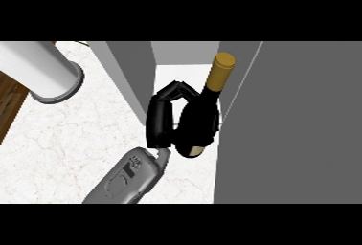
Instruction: Pick up the wine, place it into the cabinet and close the cabinet
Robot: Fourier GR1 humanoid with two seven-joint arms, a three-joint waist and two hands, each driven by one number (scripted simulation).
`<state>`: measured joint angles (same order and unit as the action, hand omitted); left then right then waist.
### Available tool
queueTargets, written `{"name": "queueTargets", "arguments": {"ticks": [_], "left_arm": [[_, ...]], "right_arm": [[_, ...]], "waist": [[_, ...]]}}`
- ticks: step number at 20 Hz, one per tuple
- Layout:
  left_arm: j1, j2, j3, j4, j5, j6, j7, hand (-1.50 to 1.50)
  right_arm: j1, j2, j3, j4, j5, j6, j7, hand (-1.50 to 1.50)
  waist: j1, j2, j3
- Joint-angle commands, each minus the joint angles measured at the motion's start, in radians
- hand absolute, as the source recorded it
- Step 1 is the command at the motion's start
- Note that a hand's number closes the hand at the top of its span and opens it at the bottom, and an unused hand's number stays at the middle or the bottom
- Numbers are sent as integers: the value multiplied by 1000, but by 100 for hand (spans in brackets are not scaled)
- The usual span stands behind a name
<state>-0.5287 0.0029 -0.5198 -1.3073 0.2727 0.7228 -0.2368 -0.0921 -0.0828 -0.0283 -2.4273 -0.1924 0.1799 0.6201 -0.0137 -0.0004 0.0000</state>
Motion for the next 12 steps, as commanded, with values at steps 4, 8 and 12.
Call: {"name": "queueTargets", "arguments": {"ticks": [4,8,12], "left_arm": [[-20,-3,63,128,5,-30,-117,150],[-82,-3,118,230,83,-51,-172,150],[-77,-3,173,222,72,-95,-173,150]], "right_arm": [[90,5,-2,-135,-84,20,12,-150],[80,-6,-2,-152,-95,17,33,-150],[32,-14,-47,-105,-106,5,25,-150]], "waist": [[-1,0,0],[-9,2,0],[1,1,0]]}}
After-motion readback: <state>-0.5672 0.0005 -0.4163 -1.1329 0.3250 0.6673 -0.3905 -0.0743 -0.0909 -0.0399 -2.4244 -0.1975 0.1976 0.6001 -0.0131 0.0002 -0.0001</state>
